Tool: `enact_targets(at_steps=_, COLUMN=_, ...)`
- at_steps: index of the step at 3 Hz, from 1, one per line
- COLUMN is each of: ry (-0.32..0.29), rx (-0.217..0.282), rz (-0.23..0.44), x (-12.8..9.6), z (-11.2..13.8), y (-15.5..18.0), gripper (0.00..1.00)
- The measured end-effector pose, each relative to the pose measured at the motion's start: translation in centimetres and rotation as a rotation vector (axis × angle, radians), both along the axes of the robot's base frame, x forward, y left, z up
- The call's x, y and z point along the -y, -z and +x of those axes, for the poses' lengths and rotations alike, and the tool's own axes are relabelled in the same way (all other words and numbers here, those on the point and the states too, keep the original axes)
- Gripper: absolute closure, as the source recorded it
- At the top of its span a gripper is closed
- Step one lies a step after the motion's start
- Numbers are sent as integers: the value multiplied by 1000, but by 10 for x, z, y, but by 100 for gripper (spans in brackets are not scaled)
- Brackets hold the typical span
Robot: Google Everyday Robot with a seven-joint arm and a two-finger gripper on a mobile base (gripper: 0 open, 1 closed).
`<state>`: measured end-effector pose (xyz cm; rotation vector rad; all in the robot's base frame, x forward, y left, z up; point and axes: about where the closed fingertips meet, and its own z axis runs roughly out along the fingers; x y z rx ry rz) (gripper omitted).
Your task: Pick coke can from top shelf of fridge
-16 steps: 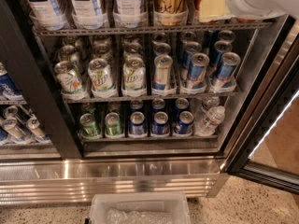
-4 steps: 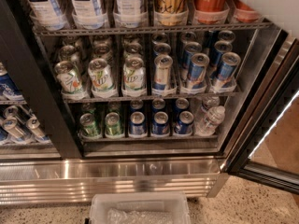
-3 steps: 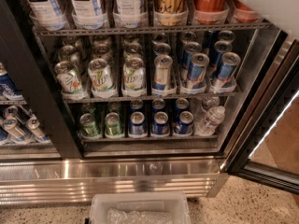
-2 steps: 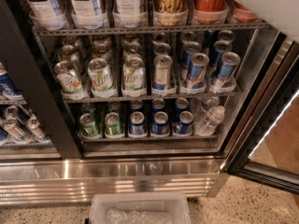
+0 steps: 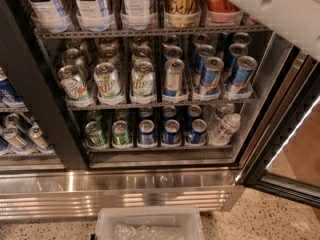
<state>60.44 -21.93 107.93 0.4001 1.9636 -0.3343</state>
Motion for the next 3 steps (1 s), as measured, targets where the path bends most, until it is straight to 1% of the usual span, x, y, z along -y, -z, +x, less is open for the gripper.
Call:
enact_targets(at_steps=1, ry=4, rx=-3, rz=0, x=2, z=3, y=2, gripper=38)
enact_targets(at_steps=2, ry=-5, rx=-8, rz=18, x=5, z=6, y=5, gripper=57)
enact_targets(at_steps=3, ry=-5, rx=-8, rz=18, x=5, z=6, y=5, gripper=80)
